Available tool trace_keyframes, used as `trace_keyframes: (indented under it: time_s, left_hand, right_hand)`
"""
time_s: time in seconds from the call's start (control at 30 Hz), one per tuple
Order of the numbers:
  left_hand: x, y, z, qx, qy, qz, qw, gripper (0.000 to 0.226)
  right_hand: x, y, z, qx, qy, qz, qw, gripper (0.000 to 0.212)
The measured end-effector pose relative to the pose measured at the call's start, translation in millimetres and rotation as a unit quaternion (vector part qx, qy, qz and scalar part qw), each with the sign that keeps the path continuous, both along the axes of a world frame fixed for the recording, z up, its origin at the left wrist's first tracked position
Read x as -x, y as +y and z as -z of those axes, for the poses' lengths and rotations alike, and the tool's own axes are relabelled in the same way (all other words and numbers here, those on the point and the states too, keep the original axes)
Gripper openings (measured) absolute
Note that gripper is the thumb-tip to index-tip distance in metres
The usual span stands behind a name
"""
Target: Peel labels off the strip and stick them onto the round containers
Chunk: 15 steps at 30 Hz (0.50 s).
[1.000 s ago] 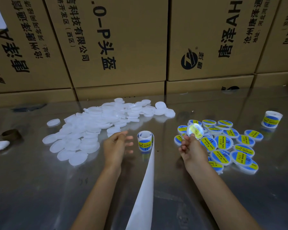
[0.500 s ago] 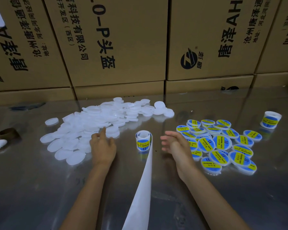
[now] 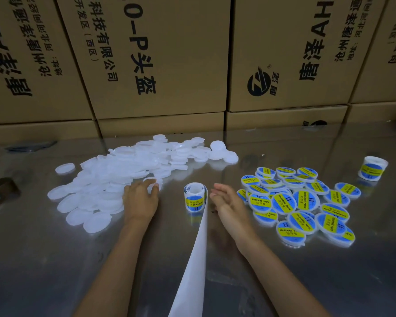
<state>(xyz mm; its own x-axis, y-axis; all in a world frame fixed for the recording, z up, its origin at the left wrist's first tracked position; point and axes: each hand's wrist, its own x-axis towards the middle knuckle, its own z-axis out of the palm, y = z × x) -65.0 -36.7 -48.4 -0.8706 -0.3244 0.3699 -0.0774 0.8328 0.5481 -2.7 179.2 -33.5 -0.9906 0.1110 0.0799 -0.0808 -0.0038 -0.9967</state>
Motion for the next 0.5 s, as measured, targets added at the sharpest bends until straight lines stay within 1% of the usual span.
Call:
trace_keyframes:
  time_s: [0.1,0.17,0.23,0.37,0.43,0.47,0.5]
  left_hand:
    - [-3.9,0.4,-3.1,-0.061,0.038,-0.007,0.997,0.019]
    - [-6.7,1.5,-5.2,-0.077,0.057,-0.027,0.995,0.011]
    - [-8.7,1.6,-6.2,-0.092,0.072,-0.035,0.993,0.009]
    - [-10.5,-0.3,-6.4,-0.168,0.092,-0.015,0.981,0.008]
    - [-8.9,0.4,-6.0,-0.152,0.1,-0.009,0.983,0.014]
    - [-6.5,1.1,-5.2,-0.124,0.08,-0.005,0.989,0.024]
    - [-3.3,1.7,-3.8,-0.081,0.036,-0.006,0.996,0.037]
  right_hand:
    - [0.4,-0.3,0.9,-0.006,0.003,-0.001,1.0,0.029]
    - [-0.1,-0.4,1.7,-0.009,0.003,0.002,1.0,0.027]
    - [-1.1,-0.4,2.1,-0.011,0.002,0.004,1.0,0.026]
    - [-2.1,-0.8,0.6,-0.008,0.004,0.006,1.0,0.023]
    - [-2.4,-1.1,-0.1,-0.011,0.003,0.008,1.0,0.023]
    - [-2.8,-1.0,-0.1,-0.015,0.004,0.008,1.0,0.023]
    - [-3.1,-1.3,0.0,-0.019,0.004,0.009,1.0,0.023]
